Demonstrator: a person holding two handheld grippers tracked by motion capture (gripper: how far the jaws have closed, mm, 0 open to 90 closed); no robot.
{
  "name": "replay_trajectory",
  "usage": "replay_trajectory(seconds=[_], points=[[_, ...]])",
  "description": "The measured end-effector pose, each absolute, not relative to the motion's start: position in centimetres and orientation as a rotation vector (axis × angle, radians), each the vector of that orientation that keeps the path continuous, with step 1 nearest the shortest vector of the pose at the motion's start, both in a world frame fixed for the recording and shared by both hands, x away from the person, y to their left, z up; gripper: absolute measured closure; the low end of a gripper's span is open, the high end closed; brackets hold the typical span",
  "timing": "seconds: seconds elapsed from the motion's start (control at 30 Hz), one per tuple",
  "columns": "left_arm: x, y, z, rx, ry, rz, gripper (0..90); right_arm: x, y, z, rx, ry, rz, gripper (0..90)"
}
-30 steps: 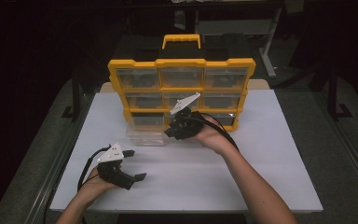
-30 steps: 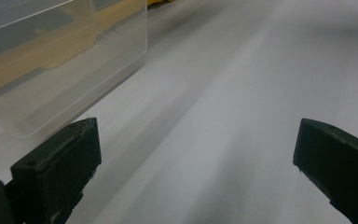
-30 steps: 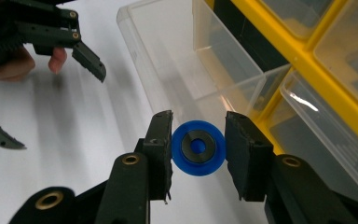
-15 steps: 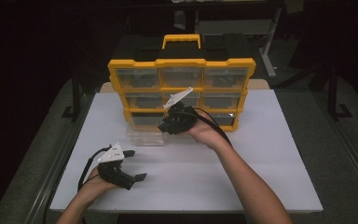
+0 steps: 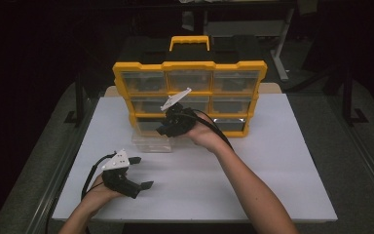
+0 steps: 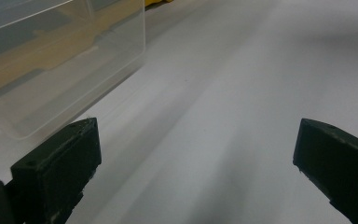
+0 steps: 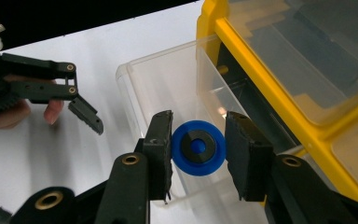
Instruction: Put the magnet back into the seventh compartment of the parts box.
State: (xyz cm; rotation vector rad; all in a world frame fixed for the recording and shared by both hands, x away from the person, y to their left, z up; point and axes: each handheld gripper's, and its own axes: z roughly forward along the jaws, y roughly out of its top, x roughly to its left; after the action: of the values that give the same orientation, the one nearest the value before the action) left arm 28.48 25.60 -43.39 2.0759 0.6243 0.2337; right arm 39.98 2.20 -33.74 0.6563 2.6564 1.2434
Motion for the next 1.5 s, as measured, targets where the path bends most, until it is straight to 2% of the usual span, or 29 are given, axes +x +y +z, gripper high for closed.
replay_trajectory(seconds=[1.1,1.5], points=[[28.4,25.6,-43.4,2.079,0.623,0.233,0.7,41.9,5.5,-36.2,0.623,2.705,1.184,60.4],[28.4,25.6,-43.4,2.08,0.625,0.234,0.7,41.6,5.0,-35.7,0.629,2.697,1.188,51.9]])
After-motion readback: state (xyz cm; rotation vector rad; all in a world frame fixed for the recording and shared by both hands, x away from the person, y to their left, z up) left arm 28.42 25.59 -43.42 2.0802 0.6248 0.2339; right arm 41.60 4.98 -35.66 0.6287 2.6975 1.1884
